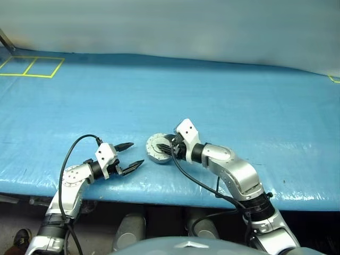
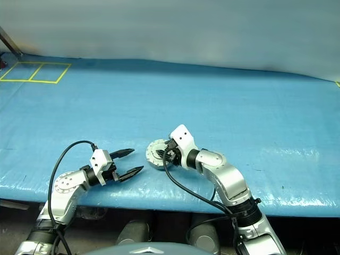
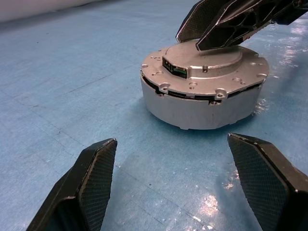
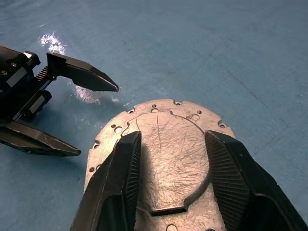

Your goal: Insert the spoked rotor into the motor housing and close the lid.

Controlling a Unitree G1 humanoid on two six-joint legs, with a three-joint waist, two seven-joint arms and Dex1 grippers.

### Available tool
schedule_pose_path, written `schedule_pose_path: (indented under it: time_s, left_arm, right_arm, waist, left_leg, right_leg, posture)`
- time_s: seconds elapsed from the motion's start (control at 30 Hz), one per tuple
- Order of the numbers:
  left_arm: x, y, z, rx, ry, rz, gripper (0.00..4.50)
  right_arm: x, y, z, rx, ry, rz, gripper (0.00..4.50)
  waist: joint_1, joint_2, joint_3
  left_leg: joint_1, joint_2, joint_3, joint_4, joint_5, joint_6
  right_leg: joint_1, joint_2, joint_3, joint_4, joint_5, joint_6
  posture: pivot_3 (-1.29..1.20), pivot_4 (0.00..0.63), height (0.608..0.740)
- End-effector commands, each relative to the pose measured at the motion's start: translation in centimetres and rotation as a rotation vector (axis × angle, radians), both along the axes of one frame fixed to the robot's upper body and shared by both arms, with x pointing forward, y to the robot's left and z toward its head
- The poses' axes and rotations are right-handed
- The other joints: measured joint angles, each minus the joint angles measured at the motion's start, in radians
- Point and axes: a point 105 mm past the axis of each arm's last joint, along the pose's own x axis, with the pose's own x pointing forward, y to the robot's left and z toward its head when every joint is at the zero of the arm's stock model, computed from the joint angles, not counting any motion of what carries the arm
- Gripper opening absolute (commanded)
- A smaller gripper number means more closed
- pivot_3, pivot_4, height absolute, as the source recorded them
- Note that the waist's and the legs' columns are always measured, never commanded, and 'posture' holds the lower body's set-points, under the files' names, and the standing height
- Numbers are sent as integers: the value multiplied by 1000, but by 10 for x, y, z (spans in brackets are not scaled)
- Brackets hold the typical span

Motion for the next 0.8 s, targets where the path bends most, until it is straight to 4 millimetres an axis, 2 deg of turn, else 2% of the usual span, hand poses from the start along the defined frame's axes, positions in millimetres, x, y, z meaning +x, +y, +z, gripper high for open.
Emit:
schedule_pose_path:
  time_s: [0.03, 0.13, 0.4, 0.5, 0.8]
  left_arm:
    - [3, -1, 14, -13, -61, -5, 4026]
    - [3, 0, 13, -9, -58, -4, 4026]
    - [3, 1, 13, -4, -57, -2, 4026]
    - [3, 1, 13, -2, -59, 0, 4026]
    - [3, 0, 12, -6, -56, -1, 4026]
  right_arm:
    - [-3, 5, 11, 37, -42, 23, 3404]
    - [-4, 6, 11, 33, -41, 31, 4385]
    - [-5, 7, 2, 10, -25, 36, 4385]
    - [-4, 6, 1, 7, -24, 30, 3806]
    - [-1, 5, 7, 15, -41, 4, 887]
  waist:
    - [0, 0, 0]
    - [0, 0, 0]
    - [0, 0, 0]
    - [0, 0, 0]
    - [0, 0, 0]
  left_leg:
    - [0, 0, 0, 0, 0, 0]
    - [0, 0, 0, 0, 0, 0]
    - [0, 0, 0, 0, 0, 0]
    - [0, 0, 0, 0, 0, 0]
    - [-1, 0, 0, 0, 0, 0]
  right_leg:
    - [0, 0, 0, 0, 0, 0]
    - [0, 0, 0, 0, 0, 0]
    - [0, 0, 0, 0, 0, 0]
    - [0, 0, 0, 0, 0, 0]
    - [-1, 0, 0, 0, 0, 0]
  posture:
    - [0, 150, 740]
    - [0, 150, 740]
    - [0, 150, 740]
    - [0, 150, 740]
    - [0, 150, 740]
